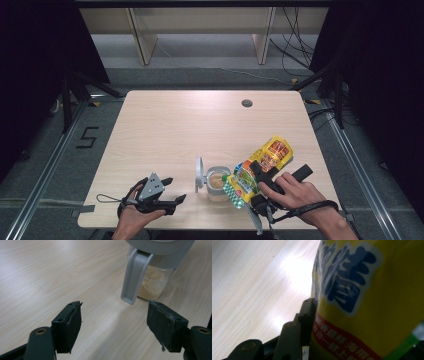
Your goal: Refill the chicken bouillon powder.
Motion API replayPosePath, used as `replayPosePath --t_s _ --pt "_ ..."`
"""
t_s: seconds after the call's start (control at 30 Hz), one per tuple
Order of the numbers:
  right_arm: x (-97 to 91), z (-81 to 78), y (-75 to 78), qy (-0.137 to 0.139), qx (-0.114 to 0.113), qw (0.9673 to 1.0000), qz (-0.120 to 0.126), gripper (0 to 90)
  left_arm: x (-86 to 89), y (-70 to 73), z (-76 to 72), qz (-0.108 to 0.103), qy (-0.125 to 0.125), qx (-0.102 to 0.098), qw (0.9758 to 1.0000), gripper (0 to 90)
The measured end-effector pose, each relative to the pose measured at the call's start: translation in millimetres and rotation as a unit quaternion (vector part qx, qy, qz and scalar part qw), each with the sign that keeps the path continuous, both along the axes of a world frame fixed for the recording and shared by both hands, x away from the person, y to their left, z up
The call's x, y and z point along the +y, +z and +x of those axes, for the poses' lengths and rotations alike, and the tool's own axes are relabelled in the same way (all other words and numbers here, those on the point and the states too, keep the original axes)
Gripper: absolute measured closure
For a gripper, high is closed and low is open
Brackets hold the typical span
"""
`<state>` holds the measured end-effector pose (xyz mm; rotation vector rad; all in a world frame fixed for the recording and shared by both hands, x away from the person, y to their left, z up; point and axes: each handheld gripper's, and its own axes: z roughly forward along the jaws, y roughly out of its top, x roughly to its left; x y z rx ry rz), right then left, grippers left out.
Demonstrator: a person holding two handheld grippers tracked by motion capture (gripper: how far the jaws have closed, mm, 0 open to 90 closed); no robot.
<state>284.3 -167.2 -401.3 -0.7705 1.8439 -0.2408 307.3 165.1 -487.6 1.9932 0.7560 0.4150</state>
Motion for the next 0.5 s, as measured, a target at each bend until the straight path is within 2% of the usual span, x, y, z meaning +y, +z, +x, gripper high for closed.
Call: replayPosePath --t_s 0.07,0.17,0.27,0.3,0.33,0.47,0.5 --pt "-1.7 -0.2 -0.7 -0.001 0.001 1.0 0.004 63.5 -0.3 0.2 -0.3 0.001 -0.001 -0.002 1.0 27.5" --pt "-6.1 -0.7 -1.9 0.004 -0.005 0.9996 0.028 63.5 0.1 0.2 0.0 0.001 0.0 -0.001 1.0 27.5" --pt "-8.9 -0.8 -2.7 0.001 0.003 0.9992 0.041 63.5 -0.1 0.1 0.1 0.001 0.0 -0.001 1.0 27.5" --pt "-9.9 -1.1 -4.5 -0.005 0.009 0.9986 0.053 63.5 -0.2 0.1 -0.1 0.001 0.0 -0.001 1.0 27.6" --pt "-10.0 -0.3 -5.1 -0.006 0.021 0.9983 0.055 63.5 -0.3 0.0 -0.2 0.001 0.0 -0.001 1.0 27.5" --pt "-13.3 1.8 -10.6 -0.01 0.031 0.996 0.084 63.6 0.2 0.4 0.0 0.002 -0.001 -0.001 1.0 27.5" --pt "-14.4 1.6 -12.0 -0.019 0.037 0.9951 0.09 63.6 0.2 0.4 -0.1 0.002 -0.001 -0.001 1.0 27.5"
